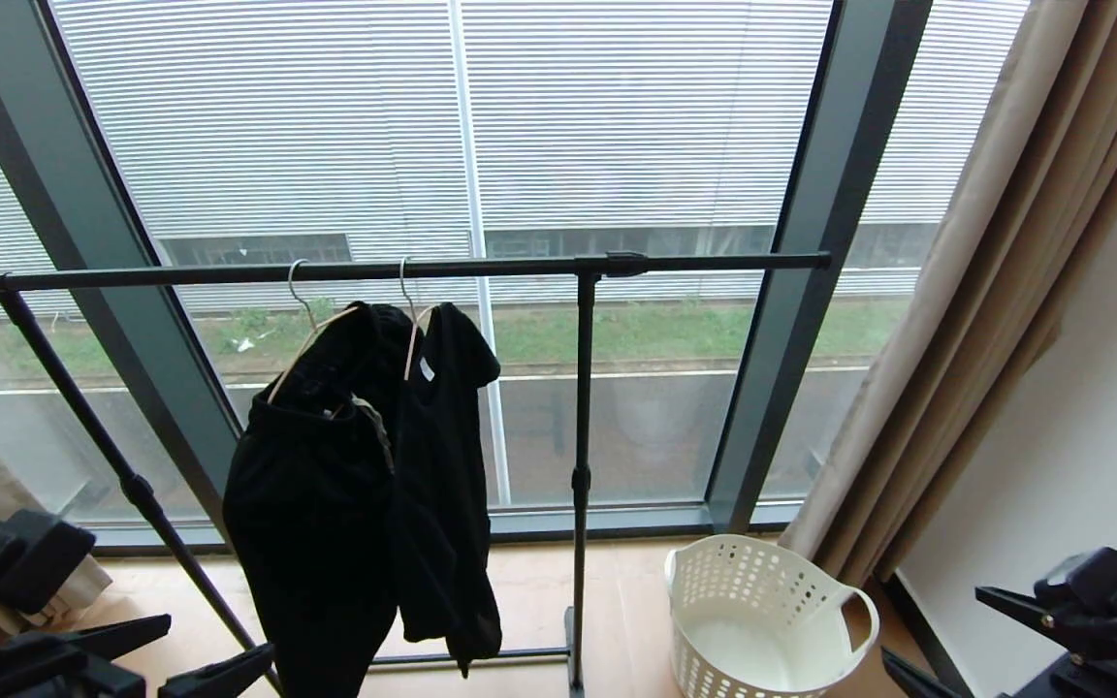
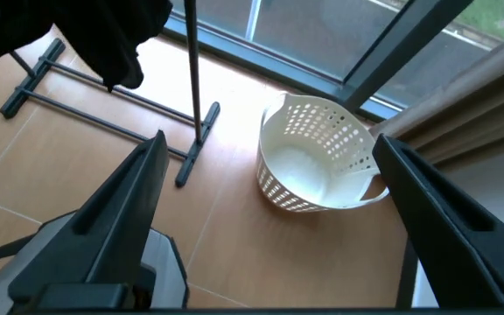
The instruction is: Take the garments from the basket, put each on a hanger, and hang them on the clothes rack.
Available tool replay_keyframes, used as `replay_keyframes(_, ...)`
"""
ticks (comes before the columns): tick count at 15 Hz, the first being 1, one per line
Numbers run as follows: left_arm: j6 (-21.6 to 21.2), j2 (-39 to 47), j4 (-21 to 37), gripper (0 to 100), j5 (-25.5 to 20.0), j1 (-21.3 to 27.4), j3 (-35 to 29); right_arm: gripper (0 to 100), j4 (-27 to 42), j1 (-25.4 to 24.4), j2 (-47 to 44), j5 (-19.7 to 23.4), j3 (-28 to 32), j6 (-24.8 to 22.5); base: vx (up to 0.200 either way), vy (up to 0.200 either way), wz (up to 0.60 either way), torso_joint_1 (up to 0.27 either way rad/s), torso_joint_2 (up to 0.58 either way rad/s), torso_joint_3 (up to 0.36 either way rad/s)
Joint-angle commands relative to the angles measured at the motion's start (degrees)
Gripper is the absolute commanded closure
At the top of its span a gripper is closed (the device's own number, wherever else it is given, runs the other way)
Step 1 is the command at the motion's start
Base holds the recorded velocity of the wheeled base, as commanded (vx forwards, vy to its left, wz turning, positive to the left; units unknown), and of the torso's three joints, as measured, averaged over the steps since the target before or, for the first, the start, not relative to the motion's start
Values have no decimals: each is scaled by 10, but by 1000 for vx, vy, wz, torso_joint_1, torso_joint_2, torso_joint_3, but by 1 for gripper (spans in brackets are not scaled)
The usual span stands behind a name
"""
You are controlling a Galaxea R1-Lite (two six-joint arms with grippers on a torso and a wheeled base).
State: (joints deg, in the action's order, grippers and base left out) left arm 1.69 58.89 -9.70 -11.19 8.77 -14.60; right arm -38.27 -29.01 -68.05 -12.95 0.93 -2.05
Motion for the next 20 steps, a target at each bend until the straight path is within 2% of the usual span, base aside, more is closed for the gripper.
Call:
replay_keyframes(1, 3, -186, 92, 0, 1, -2, 19, 0, 107, -17, 158, -40, -9, 2, 0, 0, 0, 0, 0, 0)
replay_keyframes(2, 4, -204, 116, 0, 1, -2, 16, 0, 122, -16, 176, -41, -9, 4, 0, 0, 0, 0, 0, 0)
replay_keyframes(3, 3, -257, 158, 0, 8, -2, 14, 0, 169, -10, 227, -41, -9, 8, 0, 0, 0, 0, 0, 0)
replay_keyframes(6, 2, -367, 232, 0, 69, -3, 28, 0, 298, 0, 383, -42, -9, 6, 0, 0, 0, 0, 0, 0)
replay_keyframes(8, 2, -425, 258, 0, 73, -3, 46, 0, 359, 27, 440, -41, -9, 7, 0, 0, 0, 0, 0, 0)
replay_keyframes(9, 2, -425, 258, 0, 73, -3, 46, 0, 359, 27, 440, -41, -9, 7, 0, 0, 0, 0, 0, 0)
replay_keyframes(10, 4, -465, 268, 0, 76, -15, 54, 0, 384, 84, 488, -38, -1, 9, 0, 0, 0, 0, 0, 0)
replay_keyframes(11, -6, -484, 267, 0, 78, -62, 55, 0, 385, 138, 513, -32, -1, 8, 0, 0, 0, 0, 0, 0)
replay_keyframes(13, -49, -527, 267, 0, 72, -122, 56, 0, 389, 179, 552, -3, -1, 10, 0, 0, 0, 0, 0, 0)
replay_keyframes(14, -63, -538, 267, 0, 75, -131, 56, 0, 389, 193, 564, 1, -1, 10, 0, 0, 0, 0, 0, 0)
replay_keyframes(17, -61, -538, 264, 0, 85, -131, 59, 0, 389, 233, 601, 1, -1, 10, 0, 0, 0, 0, 0, 0)
replay_keyframes(18, -63, -538, 263, 0, 101, -131, 61, 0, 389, 241, 615, 3, -1, 10, 0, 0, 0, 0, 0, 0)
replay_keyframes(20, -63, -539, 262, 0, 100, -131, 60, 0, 390, 241, 623, 6, -1, 13, 0, 0, 0, 0, 0, 0)
